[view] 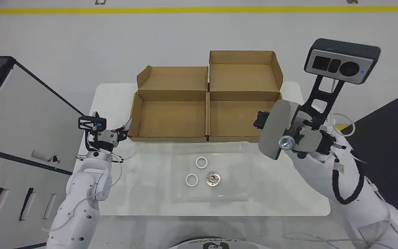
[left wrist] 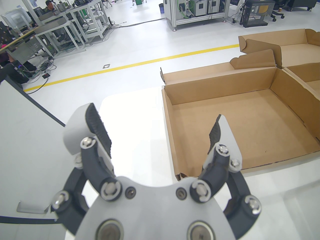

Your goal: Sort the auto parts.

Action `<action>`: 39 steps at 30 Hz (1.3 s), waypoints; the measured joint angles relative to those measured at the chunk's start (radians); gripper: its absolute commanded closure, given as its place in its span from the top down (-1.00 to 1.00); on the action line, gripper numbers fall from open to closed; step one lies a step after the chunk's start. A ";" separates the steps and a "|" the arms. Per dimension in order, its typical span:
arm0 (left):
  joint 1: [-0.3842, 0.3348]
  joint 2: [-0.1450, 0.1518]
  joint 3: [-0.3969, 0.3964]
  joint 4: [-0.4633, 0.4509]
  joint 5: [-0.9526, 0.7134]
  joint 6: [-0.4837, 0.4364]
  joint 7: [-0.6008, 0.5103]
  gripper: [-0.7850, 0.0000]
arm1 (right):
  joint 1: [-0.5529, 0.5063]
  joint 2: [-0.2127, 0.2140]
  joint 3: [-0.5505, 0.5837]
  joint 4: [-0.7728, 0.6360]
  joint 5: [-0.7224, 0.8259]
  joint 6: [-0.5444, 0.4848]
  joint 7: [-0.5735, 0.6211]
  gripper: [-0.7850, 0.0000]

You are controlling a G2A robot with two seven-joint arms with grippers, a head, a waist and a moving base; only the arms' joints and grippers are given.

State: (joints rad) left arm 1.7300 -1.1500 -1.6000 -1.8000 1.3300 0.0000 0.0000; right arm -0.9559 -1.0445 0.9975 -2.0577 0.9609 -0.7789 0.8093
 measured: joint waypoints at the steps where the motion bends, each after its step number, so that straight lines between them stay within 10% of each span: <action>1: 0.000 0.000 0.000 0.000 0.000 0.000 0.000 1.00 | 0.000 0.000 0.000 0.000 0.000 0.000 0.000 -1.00; 12: 0.000 0.000 0.000 0.000 0.000 0.000 0.000 1.00 | -0.036 0.011 0.095 0.011 -0.107 0.106 0.017 -1.00; 39: 0.000 0.000 0.000 0.000 0.000 0.000 0.000 1.00 | -0.370 0.128 0.819 -0.022 -0.653 0.552 0.489 -1.00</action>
State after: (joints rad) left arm 1.7300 -1.1500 -1.6000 -1.8000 1.3300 0.0000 0.0000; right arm -1.3259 -0.9165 1.8165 -2.0802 0.3074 -0.2272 1.2985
